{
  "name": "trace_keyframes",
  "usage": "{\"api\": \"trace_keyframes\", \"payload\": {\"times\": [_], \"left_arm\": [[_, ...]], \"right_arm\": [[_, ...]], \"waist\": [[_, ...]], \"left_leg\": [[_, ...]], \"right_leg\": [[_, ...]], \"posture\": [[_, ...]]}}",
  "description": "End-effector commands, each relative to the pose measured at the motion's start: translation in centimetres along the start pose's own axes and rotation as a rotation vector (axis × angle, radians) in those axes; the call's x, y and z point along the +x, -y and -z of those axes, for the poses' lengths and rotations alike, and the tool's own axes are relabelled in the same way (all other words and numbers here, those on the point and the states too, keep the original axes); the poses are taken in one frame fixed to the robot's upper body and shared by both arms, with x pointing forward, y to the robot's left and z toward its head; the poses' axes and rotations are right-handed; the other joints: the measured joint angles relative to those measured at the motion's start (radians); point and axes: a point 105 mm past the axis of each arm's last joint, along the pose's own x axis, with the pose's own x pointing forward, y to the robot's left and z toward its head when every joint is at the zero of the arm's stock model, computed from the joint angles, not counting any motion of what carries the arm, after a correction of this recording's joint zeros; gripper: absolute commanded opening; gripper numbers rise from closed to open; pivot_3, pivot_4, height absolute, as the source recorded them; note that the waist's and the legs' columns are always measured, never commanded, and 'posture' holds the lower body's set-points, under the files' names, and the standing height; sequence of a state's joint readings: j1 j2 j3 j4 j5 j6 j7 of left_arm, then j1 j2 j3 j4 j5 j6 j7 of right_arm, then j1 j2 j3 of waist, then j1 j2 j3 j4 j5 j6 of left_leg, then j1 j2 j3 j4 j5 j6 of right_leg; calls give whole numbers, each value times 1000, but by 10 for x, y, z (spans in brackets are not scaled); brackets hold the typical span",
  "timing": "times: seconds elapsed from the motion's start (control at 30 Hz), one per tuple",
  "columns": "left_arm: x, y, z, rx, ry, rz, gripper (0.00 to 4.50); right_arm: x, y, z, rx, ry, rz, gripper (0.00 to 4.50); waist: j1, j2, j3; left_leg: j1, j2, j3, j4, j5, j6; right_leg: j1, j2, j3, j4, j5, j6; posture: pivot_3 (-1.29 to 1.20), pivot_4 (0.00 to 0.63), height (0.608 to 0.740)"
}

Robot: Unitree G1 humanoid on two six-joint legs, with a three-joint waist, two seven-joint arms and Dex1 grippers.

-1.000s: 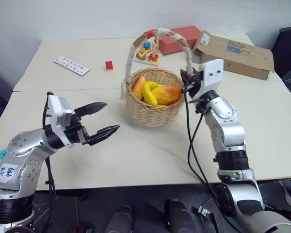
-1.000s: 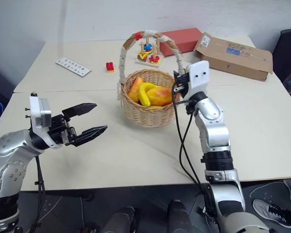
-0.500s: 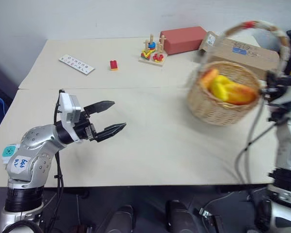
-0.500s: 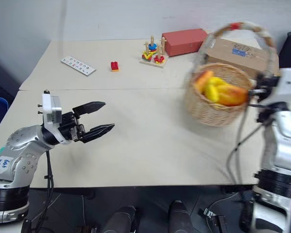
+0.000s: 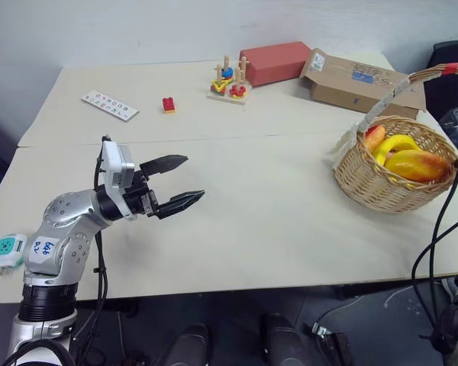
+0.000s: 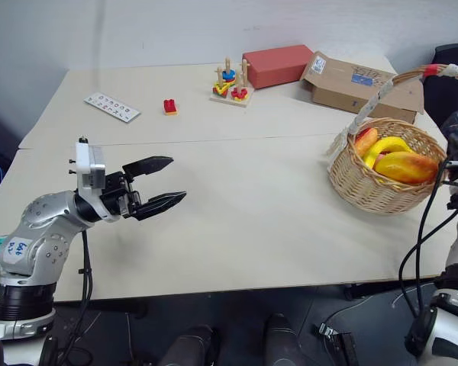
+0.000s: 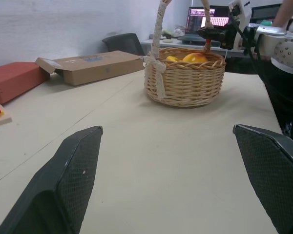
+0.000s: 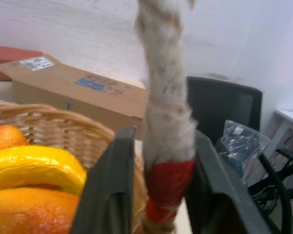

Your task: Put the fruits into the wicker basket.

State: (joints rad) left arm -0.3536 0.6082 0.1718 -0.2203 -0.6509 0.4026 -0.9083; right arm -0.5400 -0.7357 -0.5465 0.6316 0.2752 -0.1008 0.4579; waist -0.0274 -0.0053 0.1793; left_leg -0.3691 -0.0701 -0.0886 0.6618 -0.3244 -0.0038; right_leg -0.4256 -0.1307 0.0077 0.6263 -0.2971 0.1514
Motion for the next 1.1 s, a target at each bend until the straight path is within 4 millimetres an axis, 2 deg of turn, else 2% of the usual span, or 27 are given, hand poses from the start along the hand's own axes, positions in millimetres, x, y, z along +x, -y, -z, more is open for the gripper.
{"api": "trace_keyframes", "payload": {"times": [0.03,0.2,0.37,0.47,0.53,0.63,0.67,0.7,0.77,0.83,0.97,1.1], "left_arm": [[-3,2,-7,34,13,-7,4500],[-3,4,-4,15,10,-4,4500],[-4,2,-1,-2,-2,3,4500],[-5,1,2,-14,-19,9,4500],[-8,2,6,-15,-53,22,4500],[-22,6,12,-15,-125,54,4500],[-30,10,18,-8,-177,70,4500],[-38,13,24,2,-224,76,4500],[-50,18,35,17,-290,79,4500],[-67,25,54,39,-386,75,4500],[-81,30,74,90,-427,11,4500],[-81,34,78,112,-415,-15,4500]], "right_arm": [[0,2,-21,-31,70,-11,2665],[-21,12,-34,-45,94,54,4373],[-60,6,-37,-32,69,70,4478],[-84,-8,-44,-6,104,9,4478],[-98,-26,-52,2,140,-89,4478],[-114,-74,-50,54,64,-363,4478],[-121,-101,-46,15,26,-544,4478],[-128,-119,-41,-17,-3,-676,4478],[-138,-145,-33,-79,-23,-881,4478],[-138,-170,-27,-67,-9,-1050,4478],[-131,-204,-6,-64,14,-1279,4478],[-118,-218,15,-124,56,-1343,4478]], "waist": [[1,0,0],[10,0,0],[29,0,0],[30,0,0],[29,0,0],[21,1,-1],[16,1,-1],[11,1,-1],[3,1,-1],[3,1,0],[6,0,0],[30,-1,0]], "left_leg": [[0,0,0,0,0,0],[-1,-1,-3,0,0,0],[-2,-1,-3,0,0,0],[-1,-2,-2,1,0,1],[-1,-1,-3,1,0,1],[0,-1,-2,0,-1,1],[1,-1,-2,0,-1,1],[1,0,-2,-1,-1,1],[2,0,-2,-1,-2,1],[2,0,-3,-1,-2,1],[3,-1,-3,-1,-3,2],[0,-2,-9,0,-3,1]], "right_leg": [[0,0,0,0,0,0],[0,-1,-1,0,0,0],[0,-1,0,-1,0,0],[1,-1,0,-1,1,1],[1,0,0,0,1,1],[1,0,1,-1,1,1],[1,0,1,-1,1,1],[1,1,2,-1,1,1],[1,2,2,-2,1,1],[1,1,1,-3,1,1],[2,0,0,-6,2,1],[1,-1,-3,-6,4,-1]], "posture": [[0,150,740],[0,150,740],[0,150,740],[0,150,740],[0,150,740],[0,150,740],[0,150,740],[0,150,740],[0,150,740],[0,150,740],[0,150,740],[0,150,740]]}}
